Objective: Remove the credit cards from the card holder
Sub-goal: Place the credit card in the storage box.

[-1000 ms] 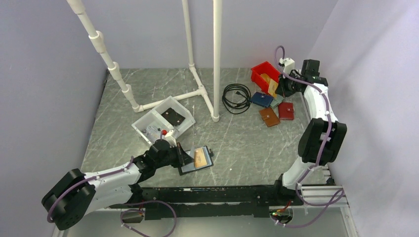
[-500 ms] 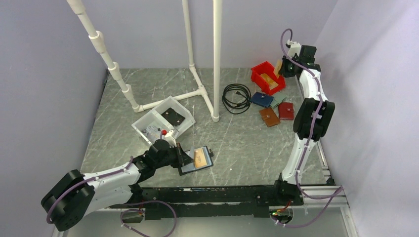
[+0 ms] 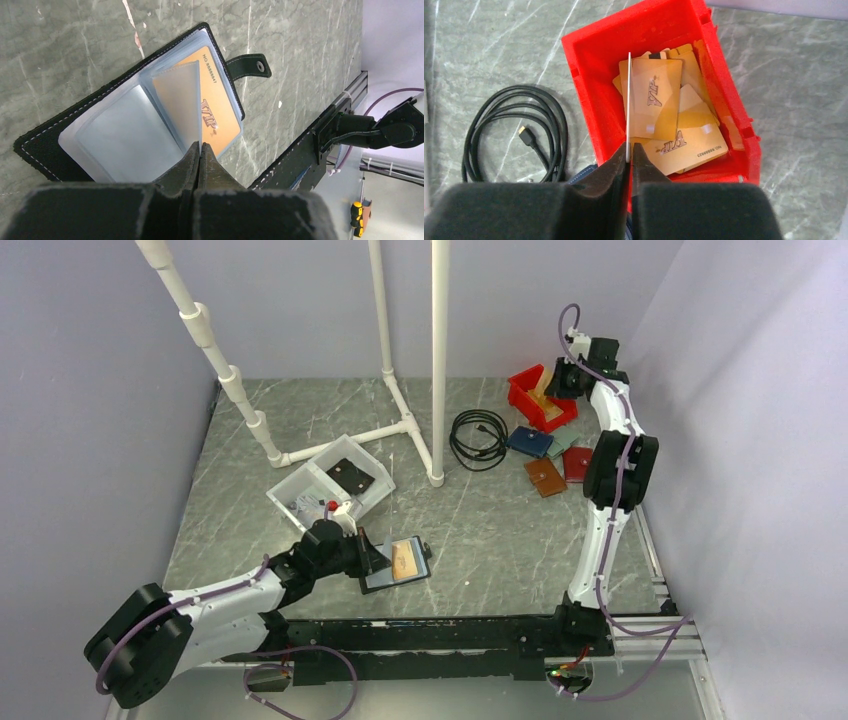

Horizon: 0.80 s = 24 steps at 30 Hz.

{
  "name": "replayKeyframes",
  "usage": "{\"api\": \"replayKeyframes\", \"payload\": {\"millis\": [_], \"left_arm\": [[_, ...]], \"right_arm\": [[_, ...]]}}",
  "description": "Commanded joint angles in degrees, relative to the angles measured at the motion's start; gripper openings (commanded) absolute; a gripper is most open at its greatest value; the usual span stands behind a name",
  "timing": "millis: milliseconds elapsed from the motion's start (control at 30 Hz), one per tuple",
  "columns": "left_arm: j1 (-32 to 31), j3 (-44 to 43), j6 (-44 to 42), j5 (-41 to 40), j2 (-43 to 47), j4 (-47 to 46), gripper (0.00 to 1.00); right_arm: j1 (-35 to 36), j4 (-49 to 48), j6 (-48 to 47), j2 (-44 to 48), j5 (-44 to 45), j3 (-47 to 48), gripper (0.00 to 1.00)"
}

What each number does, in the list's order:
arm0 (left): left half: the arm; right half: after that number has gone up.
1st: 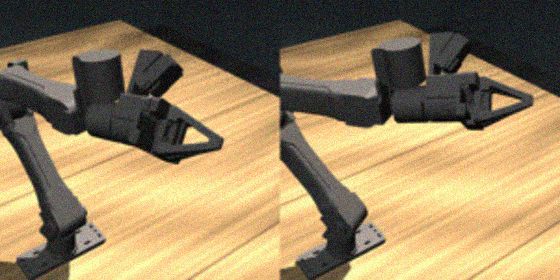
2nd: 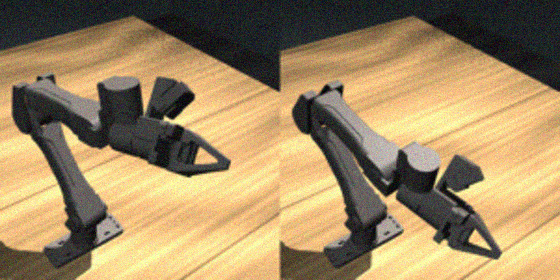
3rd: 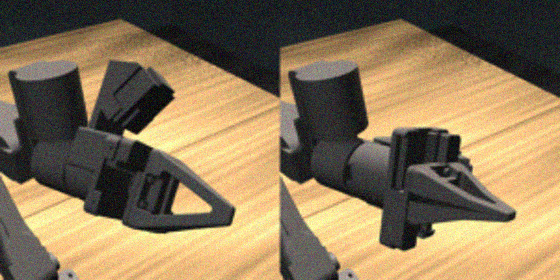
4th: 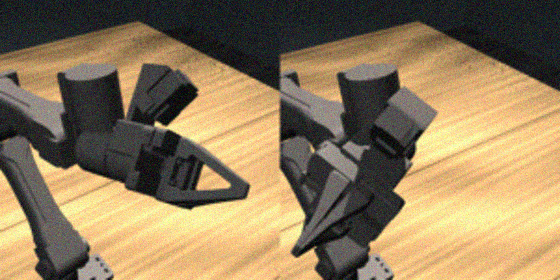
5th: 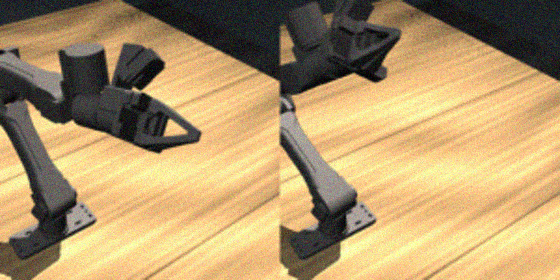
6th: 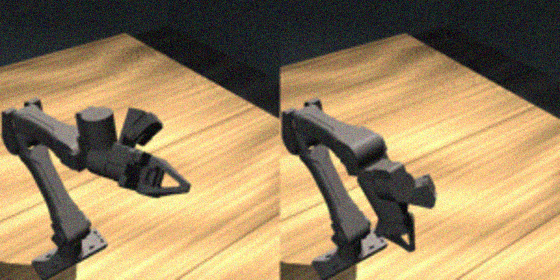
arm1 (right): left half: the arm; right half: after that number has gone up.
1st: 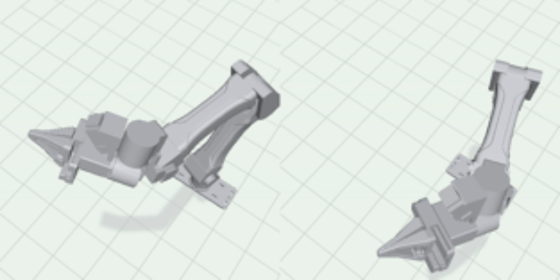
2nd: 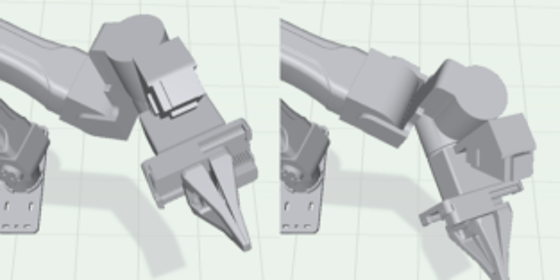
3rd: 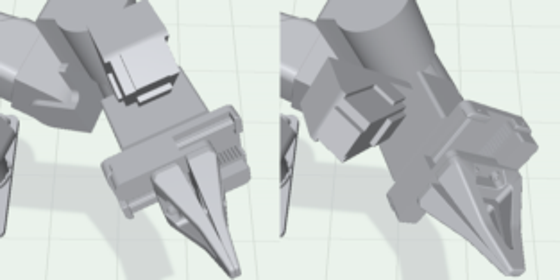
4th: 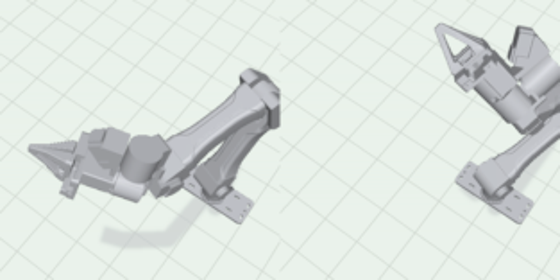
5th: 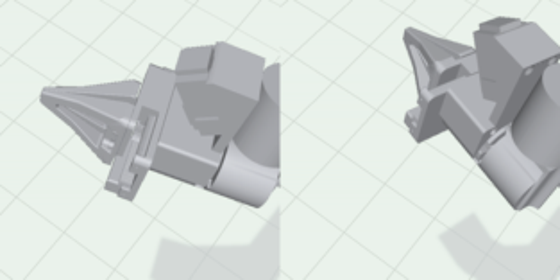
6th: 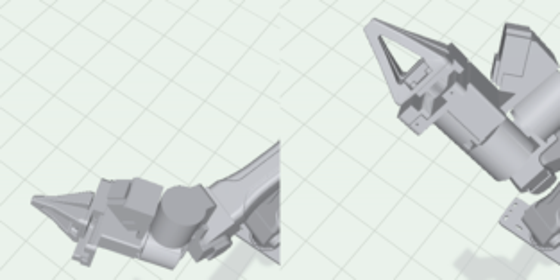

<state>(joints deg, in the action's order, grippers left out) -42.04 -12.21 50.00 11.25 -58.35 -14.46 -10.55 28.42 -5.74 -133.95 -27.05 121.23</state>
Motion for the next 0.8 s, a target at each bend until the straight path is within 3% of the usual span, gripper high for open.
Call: {"api": "replayKeyframes", "payload": {"millis": [0, 167, 400, 500, 767], "left_arm": [[0.63, -2.03, -1.75, 1.86, -0.19, -1.25, 0.0], [0.81, -2.04, -1.45, 3.18, -0.82, -1.93, 0.0], [0.82, -1.07, -0.72, 3.26, 0.94, -2.08, 0.0], [0.82, -0.83, -0.43, 3.31, 1.91, -2.0, 0.0], [0.82, -0.69, 0.41, 3.93, 2.43, -3.9, 0.0]], "right_arm": [[0.4, -2.64, 3.12, -1.72, -0.95, 2.18, 0.14], [1.14, -2.12, 1.9, -1.53, 9.24, 2.73, 0.29], [1.14, -4.7, -1.37, 5.53, 16.43, -3.34, 0.32], [1.14, -4.87, -2.9, 10.14, 13.1, -7.64, 0.33], [2.65, 8.53, -15.68, 24.2, -9.76, -17.83, 0.33]]}}
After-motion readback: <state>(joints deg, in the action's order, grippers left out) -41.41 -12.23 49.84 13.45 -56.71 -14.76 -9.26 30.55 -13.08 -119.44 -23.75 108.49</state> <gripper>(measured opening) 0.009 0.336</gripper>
